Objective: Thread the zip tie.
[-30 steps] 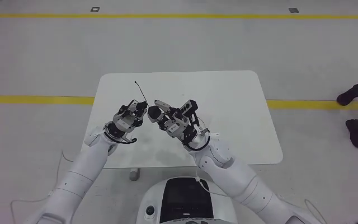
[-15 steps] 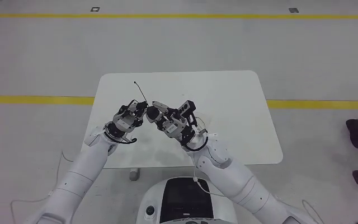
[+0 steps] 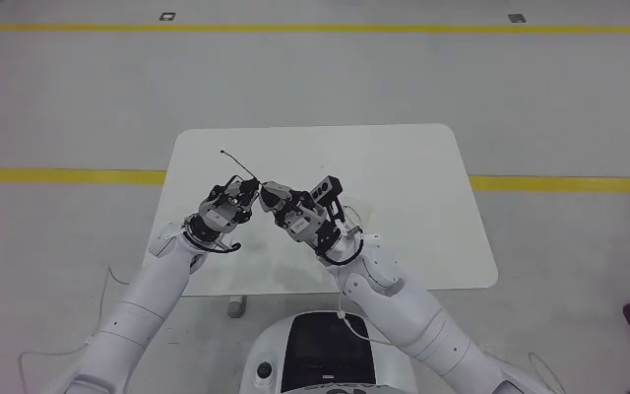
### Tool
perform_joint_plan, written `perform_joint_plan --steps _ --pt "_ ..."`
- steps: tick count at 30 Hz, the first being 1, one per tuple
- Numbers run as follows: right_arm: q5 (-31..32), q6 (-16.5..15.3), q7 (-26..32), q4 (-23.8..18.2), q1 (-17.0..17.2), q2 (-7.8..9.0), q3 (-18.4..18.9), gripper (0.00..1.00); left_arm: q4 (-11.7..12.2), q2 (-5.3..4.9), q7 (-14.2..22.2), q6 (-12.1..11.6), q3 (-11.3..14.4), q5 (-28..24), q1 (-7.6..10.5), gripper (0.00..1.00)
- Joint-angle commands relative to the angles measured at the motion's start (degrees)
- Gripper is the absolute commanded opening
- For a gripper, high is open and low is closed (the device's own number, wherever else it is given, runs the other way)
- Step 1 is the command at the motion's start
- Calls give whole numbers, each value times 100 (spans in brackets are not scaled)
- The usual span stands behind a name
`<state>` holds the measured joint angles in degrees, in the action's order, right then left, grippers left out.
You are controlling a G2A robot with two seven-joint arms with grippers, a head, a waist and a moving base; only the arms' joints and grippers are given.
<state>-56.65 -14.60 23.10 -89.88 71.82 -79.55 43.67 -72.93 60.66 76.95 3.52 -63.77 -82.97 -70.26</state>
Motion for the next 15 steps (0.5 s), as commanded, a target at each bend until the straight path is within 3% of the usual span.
perform_joint_plan --steps 1,15 --pt "35 23 0 17 10 -13 16 0 0 0 0 0 0 0 0 0" --pt "312 125 4 -33 165 -50 287 0 0 0 0 0 0 0 0 0"
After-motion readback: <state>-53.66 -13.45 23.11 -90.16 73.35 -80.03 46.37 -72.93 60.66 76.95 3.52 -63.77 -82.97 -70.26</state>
